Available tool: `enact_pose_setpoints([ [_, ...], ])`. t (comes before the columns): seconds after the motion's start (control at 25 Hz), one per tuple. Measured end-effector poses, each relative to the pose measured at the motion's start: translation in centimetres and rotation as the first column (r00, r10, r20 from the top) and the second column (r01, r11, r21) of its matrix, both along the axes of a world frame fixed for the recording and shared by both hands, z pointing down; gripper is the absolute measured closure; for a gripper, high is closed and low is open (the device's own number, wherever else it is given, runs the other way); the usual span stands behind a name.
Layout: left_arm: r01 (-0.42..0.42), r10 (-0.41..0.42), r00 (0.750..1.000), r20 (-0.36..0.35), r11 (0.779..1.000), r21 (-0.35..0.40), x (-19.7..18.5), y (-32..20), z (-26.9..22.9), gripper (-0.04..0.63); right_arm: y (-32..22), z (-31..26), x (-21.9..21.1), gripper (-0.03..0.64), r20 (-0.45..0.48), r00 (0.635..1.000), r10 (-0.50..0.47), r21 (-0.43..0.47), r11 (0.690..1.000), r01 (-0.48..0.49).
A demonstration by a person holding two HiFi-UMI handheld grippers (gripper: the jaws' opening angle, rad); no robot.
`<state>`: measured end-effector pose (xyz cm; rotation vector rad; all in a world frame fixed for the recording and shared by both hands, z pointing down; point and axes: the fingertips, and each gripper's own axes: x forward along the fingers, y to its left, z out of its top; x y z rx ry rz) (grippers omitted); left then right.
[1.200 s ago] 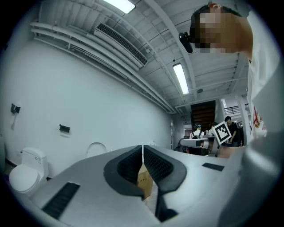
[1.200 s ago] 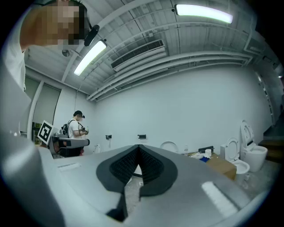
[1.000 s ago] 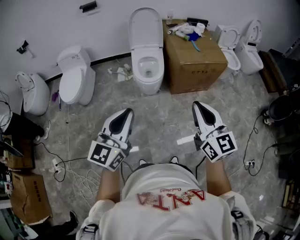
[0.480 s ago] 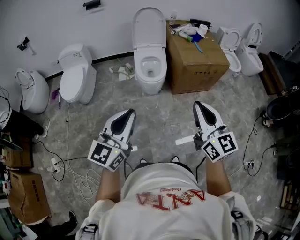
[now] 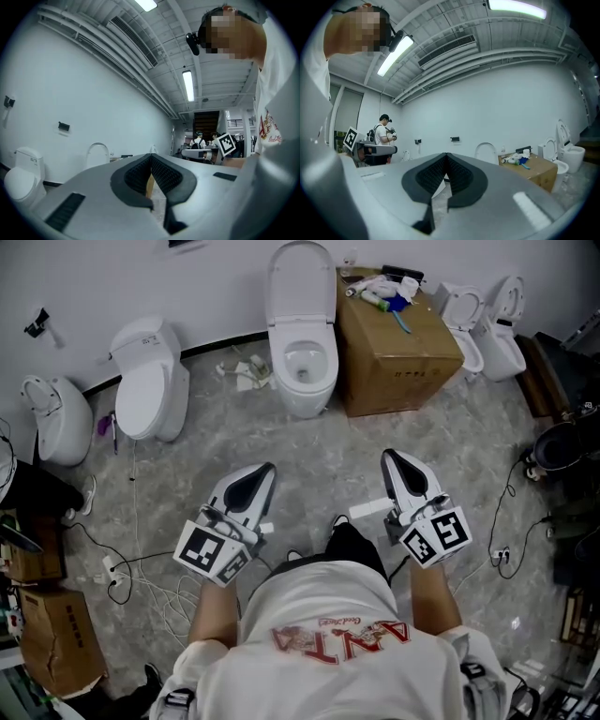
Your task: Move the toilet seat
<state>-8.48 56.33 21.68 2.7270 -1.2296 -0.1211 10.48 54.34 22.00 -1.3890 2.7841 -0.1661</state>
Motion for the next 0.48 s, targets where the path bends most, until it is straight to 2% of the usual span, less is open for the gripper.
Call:
enact_pose_setpoints([
  [0.2,0.036,-0.036,0.999,-0.005,0.999,0.008,-1.5,-2.8,-0.2,0.586,-2.9,0.0,-1.0,0.615,-0.009,1.0,-0.018,0.001,1.0,0.018],
  [0.48,0.079,-0.079,0.997,0.005,0.997,0.0,-3.5,-7.7,-0.8,0.586,-9.5,0.0,-2.7,0.615,0.034,0.998,-0.059,0.006,0.998,0.059],
])
